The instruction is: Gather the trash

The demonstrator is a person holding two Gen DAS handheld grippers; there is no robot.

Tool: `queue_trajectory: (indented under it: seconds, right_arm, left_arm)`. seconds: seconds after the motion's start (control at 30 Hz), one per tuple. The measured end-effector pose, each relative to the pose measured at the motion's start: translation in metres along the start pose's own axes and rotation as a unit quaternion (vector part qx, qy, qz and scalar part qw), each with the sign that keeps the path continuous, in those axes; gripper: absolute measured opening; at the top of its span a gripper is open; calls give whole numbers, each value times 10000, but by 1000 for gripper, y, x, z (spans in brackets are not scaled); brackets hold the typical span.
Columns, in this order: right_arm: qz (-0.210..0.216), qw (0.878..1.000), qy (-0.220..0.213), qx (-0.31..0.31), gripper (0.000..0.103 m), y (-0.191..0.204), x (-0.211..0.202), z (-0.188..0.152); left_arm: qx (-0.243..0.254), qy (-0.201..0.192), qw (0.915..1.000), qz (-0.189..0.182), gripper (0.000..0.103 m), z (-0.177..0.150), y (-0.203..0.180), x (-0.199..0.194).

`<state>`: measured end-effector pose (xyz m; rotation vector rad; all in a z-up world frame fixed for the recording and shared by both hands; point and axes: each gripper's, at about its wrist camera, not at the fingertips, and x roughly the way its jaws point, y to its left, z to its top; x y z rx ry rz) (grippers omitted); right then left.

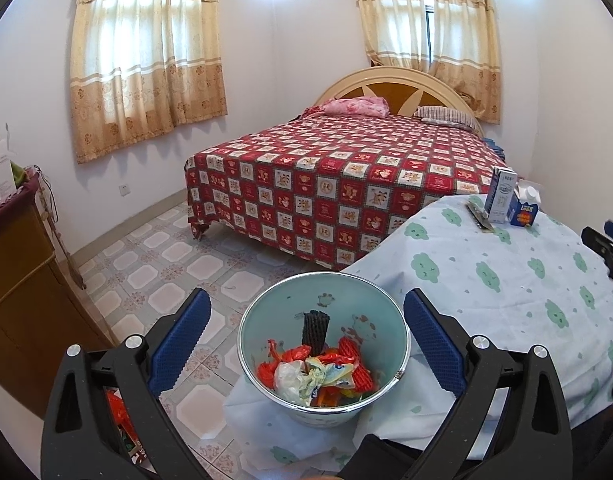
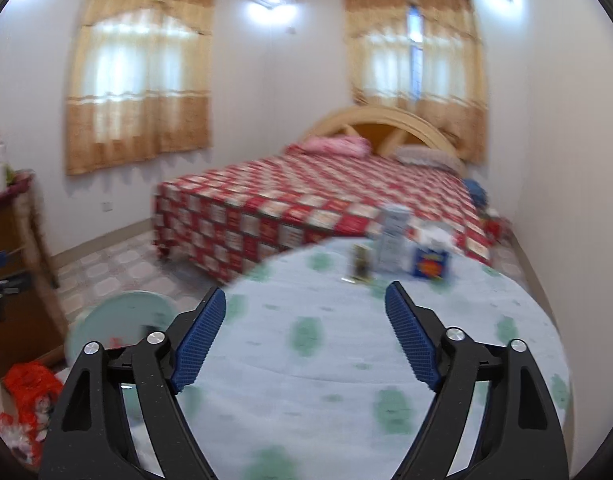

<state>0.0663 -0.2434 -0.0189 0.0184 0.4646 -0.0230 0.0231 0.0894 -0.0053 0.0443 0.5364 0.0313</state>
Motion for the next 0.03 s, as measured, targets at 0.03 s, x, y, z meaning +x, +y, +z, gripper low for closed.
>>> queue_trajectory:
  seconds: [0.03]
  right_arm:
    - [-163,9997,161,87,84,-16,12,-1]
  left_arm:
    - [-17,41,10000,-27,95,-1,0,2]
